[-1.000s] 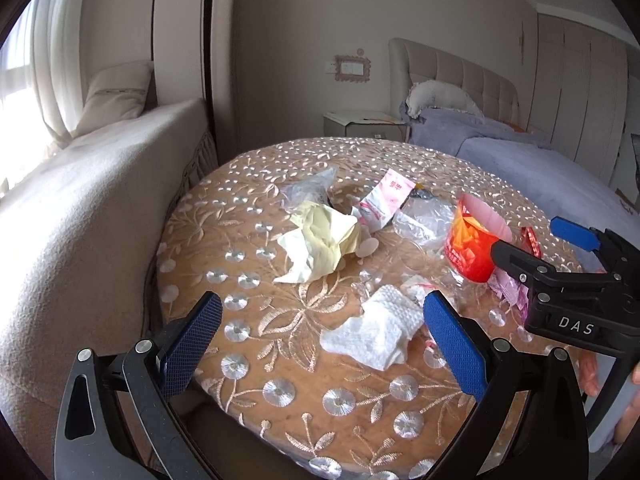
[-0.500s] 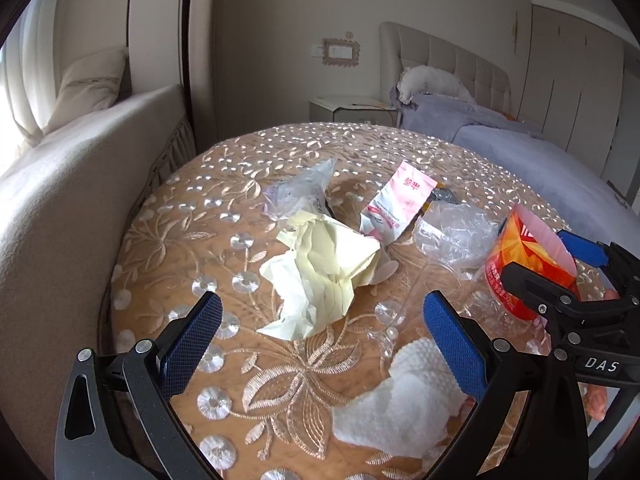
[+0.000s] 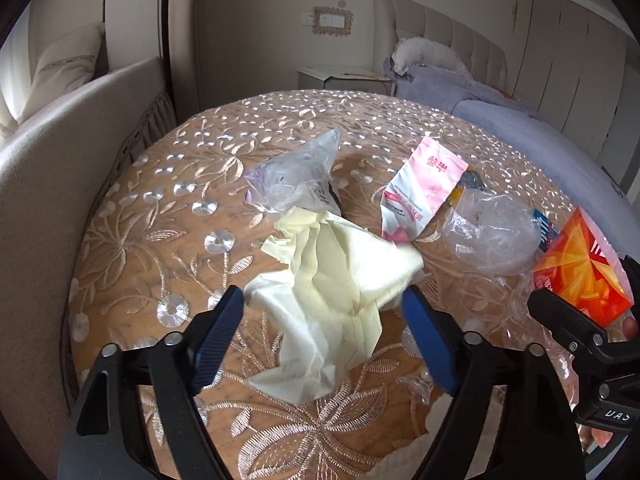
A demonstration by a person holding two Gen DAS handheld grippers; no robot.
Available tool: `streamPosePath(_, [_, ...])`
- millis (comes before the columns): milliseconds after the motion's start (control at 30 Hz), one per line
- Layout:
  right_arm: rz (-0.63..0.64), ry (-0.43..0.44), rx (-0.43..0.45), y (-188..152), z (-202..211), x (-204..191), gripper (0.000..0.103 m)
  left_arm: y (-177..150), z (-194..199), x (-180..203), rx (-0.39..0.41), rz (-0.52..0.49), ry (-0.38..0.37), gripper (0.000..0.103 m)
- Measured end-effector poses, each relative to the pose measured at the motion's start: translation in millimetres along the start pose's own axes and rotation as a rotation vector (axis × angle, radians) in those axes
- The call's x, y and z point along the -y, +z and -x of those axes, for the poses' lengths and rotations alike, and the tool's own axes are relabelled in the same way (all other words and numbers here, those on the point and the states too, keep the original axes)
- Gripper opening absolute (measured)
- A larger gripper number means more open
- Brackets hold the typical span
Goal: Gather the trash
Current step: 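Grasp the orange paper cup with the right tool while the left tool grasps the yellow tissue, then carry the cup and tissue in both tools over the white trash bin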
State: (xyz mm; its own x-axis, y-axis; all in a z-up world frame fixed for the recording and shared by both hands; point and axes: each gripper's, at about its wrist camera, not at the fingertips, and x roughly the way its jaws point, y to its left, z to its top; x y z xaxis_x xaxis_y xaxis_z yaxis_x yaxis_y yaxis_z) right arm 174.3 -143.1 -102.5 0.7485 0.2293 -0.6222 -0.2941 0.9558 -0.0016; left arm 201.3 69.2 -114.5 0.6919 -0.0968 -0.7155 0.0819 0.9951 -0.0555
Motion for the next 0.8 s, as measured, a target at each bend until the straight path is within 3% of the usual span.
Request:
streamPosePath(100, [-0.005,0.028,-0.024,-2.4,-5.8,0.6,0.065,-0.8,-7.0,-0.4,-0.032,-0.003,-0.021,0.051])
streamPosePath(167, [-0.001,0.037,-0.031,-3.8,-6.9,-0.9,0.043,-1.8,-3.6,-0.2,-0.020,-0.012,-0.010,0.038])
streamPosePath(367, [-0.006,0.039,-0.011,-5.1,0.9,1.0,0.042,-2.7,6.2,4.3,0.002,-0.019,0.020,0.023])
streamPosePath(567, [-0.009,0.030,0.049,-1.5,22.2,9.0,0.042,1.3,40.3,8.3,0.081,-0.015,0.037,0.022])
streamPosePath(800, [-0.008,0.002,0.122,-0.4,53.3,19.8,0.042,3.4,80.8,36.6,0.159,-0.041,-0.014,0.022])
